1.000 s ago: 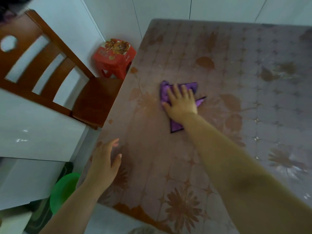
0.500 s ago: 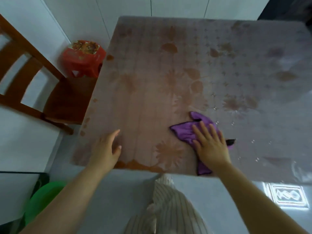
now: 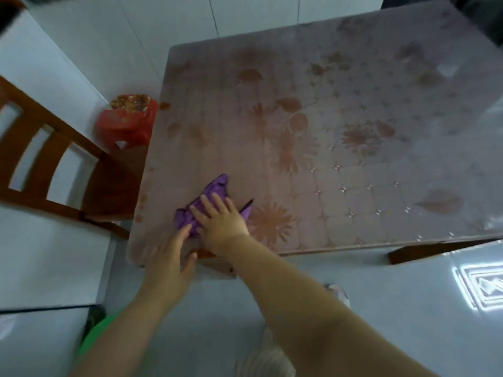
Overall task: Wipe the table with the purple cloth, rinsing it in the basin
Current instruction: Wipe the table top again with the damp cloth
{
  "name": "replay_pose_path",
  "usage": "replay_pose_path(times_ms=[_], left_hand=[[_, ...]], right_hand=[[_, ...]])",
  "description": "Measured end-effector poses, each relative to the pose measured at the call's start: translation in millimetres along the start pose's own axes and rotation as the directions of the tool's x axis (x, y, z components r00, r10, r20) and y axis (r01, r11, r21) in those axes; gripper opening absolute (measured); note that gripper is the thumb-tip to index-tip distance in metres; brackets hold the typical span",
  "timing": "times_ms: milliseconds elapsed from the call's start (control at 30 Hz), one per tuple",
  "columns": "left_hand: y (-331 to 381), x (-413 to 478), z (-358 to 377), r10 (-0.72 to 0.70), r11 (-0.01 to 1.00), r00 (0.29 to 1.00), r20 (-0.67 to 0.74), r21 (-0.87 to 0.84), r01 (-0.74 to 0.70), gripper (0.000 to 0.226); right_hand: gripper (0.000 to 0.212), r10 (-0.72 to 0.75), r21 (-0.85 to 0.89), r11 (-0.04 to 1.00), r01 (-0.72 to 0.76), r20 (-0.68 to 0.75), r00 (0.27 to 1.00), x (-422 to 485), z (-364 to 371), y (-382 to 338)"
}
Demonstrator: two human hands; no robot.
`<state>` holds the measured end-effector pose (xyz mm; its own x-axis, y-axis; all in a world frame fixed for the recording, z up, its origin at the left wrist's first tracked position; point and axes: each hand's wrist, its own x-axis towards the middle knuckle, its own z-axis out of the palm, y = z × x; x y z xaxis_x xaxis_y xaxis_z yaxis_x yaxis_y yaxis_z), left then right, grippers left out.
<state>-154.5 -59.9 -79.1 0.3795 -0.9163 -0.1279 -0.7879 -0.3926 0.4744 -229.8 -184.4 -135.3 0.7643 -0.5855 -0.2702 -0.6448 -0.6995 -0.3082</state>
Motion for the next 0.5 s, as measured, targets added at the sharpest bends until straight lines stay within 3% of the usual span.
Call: replay_pose_path(times_ms=[67, 167, 333, 500], left_hand=[[22, 11, 6, 0.021, 0.999, 1.0, 0.005, 0.029, -0.022, 0.053], [59, 30, 27, 0.08, 0.995, 0.995, 0.052, 0.05, -0.083, 0.052], [142, 44, 85, 0.156, 0.987, 0.98, 0.125, -0.041, -0.152, 0.057], [227, 55, 140, 0.167, 0.984, 0.979, 0.118, -0.088, -0.157, 0.058]], right_hand=[[0.052, -0.08, -0.022, 0.997, 0.08, 0.014, 0.997, -21, 9, -1], [0.051, -0.047, -0.033, 0.998, 0.045, -0.053, 0.997, -61, 6, 54], [0.067, 0.224, -0.033, 0.972, -0.231, -0.139, 0.965, -147, -14, 206], [0.07, 0.525, -0.019, 0.843, -0.537, -0.184, 0.831, -257, -47, 378]])
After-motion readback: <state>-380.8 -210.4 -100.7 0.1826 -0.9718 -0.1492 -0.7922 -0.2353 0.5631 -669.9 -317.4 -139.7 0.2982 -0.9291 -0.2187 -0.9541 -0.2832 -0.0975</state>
